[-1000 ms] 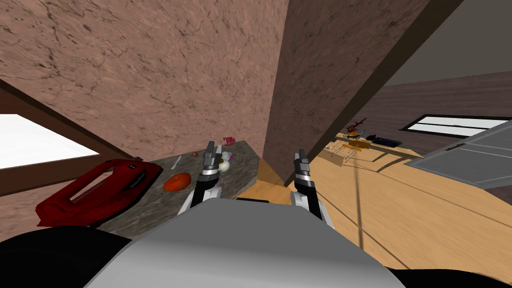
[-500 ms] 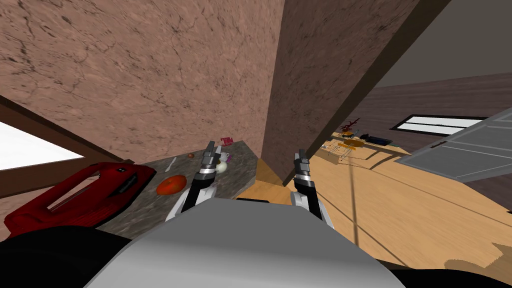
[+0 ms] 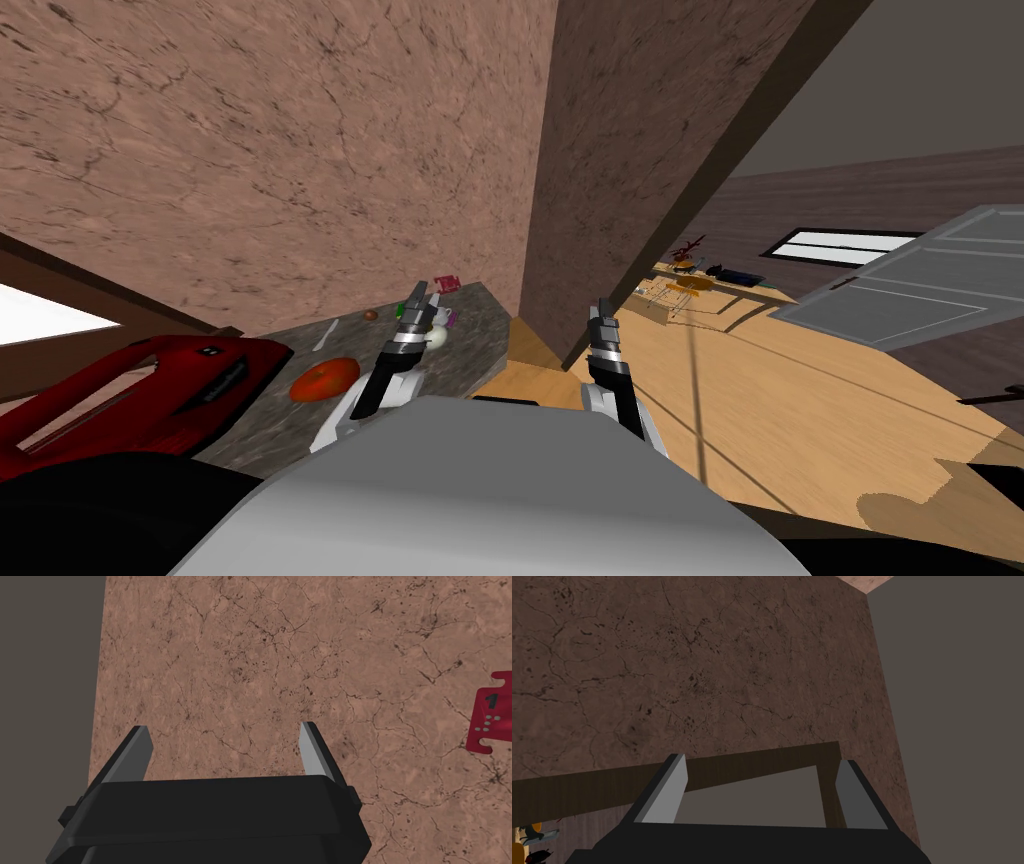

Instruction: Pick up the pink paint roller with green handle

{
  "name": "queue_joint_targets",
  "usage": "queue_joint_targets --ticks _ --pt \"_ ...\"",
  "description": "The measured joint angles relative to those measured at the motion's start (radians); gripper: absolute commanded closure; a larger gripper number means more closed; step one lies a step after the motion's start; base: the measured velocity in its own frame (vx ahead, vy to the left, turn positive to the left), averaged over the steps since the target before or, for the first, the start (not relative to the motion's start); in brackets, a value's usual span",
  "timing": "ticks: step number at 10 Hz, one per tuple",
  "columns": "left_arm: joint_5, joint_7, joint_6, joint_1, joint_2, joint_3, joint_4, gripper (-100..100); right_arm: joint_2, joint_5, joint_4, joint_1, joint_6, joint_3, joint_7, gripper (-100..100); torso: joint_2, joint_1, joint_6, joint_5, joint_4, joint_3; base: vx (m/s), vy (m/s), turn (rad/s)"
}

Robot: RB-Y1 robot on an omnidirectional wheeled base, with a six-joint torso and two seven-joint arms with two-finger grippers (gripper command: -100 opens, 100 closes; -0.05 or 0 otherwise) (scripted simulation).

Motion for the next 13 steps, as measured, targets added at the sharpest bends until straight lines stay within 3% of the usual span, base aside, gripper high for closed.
queue_joint_targets --ticks 7,13 --pt "0.064 0.085 0.204 -0.033 0.074 0.090 -0.004 -100 0.000 0.000 0.000 0.000 0.000 0.000 0.000 0 0.000 0.000 0.000 0.000 0.000 0.000 0.021 -0.028 -0.067" --pt "0.114 0.147 0.373 -0.051 0.117 0.148 -0.008 -100 0.000 0.000 0.000 0.000 0.000 0.000 0.000 0 0.000 0.000 0.000 0.000 0.000 0.000 0.018 -0.019 -0.048"
